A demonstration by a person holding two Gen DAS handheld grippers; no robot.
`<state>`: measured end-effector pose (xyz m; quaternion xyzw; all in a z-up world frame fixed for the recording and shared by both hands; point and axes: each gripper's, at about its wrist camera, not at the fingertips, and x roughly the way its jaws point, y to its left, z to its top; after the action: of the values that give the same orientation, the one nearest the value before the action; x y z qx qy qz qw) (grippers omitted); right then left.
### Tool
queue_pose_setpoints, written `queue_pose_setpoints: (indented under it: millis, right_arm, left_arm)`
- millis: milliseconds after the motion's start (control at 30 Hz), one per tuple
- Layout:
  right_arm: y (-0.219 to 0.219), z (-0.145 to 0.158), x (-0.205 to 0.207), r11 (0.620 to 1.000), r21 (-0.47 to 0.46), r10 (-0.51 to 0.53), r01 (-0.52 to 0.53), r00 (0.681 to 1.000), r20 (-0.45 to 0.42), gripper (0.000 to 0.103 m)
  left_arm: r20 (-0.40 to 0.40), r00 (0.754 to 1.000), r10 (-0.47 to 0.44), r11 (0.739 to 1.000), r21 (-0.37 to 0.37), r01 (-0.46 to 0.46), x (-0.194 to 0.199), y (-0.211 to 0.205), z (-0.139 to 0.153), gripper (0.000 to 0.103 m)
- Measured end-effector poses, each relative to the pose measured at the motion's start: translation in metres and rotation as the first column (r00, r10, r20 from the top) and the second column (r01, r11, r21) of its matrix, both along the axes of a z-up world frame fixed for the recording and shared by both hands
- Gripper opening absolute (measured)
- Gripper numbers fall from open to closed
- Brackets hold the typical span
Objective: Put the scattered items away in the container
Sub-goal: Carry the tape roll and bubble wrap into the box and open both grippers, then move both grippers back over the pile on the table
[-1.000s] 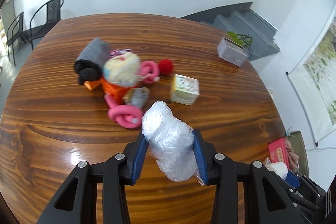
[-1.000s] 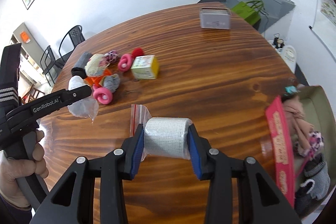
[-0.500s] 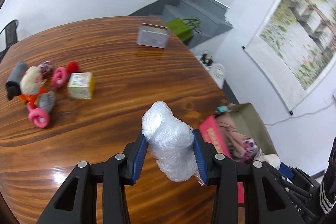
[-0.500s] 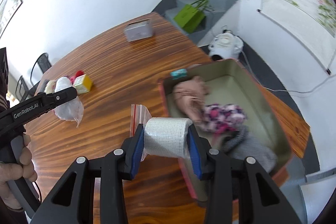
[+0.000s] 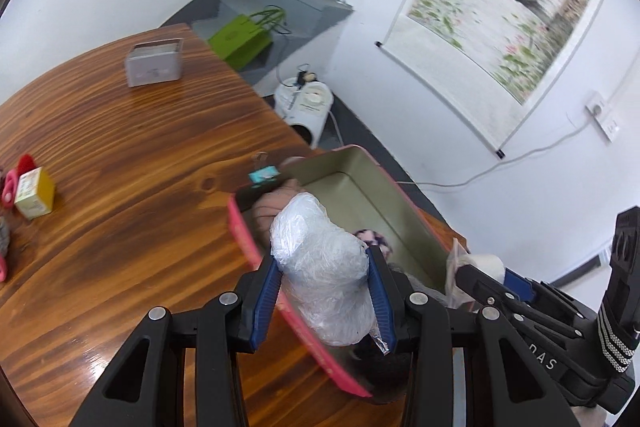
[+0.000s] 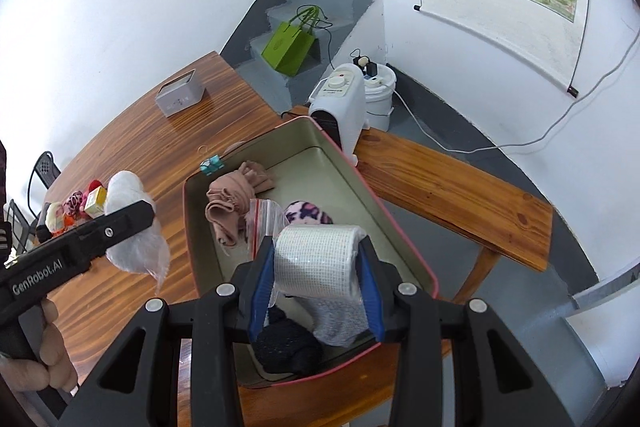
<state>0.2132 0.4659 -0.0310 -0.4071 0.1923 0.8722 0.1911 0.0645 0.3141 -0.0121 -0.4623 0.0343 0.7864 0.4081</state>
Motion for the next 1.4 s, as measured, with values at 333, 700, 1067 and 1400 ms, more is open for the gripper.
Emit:
queue_pose_setpoints:
  millis: [333, 700, 1067, 1400]
  right_arm:
    - [0.016, 0.003, 0.003, 0.999, -0.012, -0.031, 0.031, 0.999, -0.020, 0.043]
    - [0.010, 0.001, -0.017, 0.997, -0.074, -0.005, 0.003, 1.000, -0.022, 0.048]
    - [-0.006, 0.008, -0.035, 0.998, -0.055, -0.005, 0.003, 0.999, -0.031, 0.055]
    - [-0.054, 0.008, -0.060, 0.994, -0.049, 0.096, -0.097, 0.995, -0.023, 0.055]
  left_arm:
    - [0.022, 0.993, -0.117, 0.991, -0.067, 0.118, 0.018, 0.027, -0.017, 0.057]
    - [0.018, 1.000, -0.019, 0.999, -0.050, 0.020, 0.001, -0.011, -0.010, 0.067]
    - [0.012, 0.996, 0.090, 0.994, -0.062, -0.089, -0.017, -0.070, -0.013, 0.067]
    - [0.019, 0.967, 0.253, 0.966, -0.056, -0.252, -0.040, -0.142, -0.015, 0.074]
